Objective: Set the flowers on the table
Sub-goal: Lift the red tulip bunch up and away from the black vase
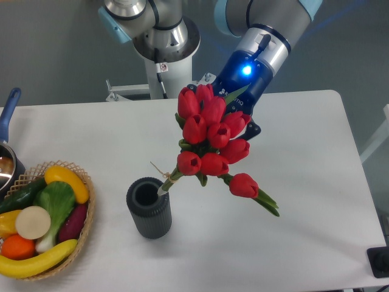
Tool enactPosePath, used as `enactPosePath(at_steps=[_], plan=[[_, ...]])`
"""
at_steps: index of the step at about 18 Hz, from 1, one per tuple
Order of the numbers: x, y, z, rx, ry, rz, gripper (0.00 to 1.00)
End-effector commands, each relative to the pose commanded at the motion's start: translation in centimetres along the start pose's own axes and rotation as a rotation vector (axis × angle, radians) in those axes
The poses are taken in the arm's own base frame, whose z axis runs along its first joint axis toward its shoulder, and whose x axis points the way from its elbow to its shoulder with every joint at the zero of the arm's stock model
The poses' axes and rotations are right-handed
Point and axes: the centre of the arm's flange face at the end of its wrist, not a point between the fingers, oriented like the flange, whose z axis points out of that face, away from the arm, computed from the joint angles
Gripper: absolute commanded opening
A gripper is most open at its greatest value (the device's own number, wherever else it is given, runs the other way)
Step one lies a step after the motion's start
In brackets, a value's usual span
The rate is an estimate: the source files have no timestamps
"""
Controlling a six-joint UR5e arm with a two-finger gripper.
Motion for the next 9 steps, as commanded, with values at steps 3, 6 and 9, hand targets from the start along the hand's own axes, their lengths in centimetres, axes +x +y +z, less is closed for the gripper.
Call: enactPosePath(at_steps=[3, 6, 9], plan=[[0.25, 0.38, 0.20, -0.006, 0.002, -0.004, 0.37], [0.13, 0.42, 0.07, -0.006, -0.001, -0.010, 0.37], [-0.08, -0.03, -0.61, -0.007, -0.019, 0.000, 0.36]])
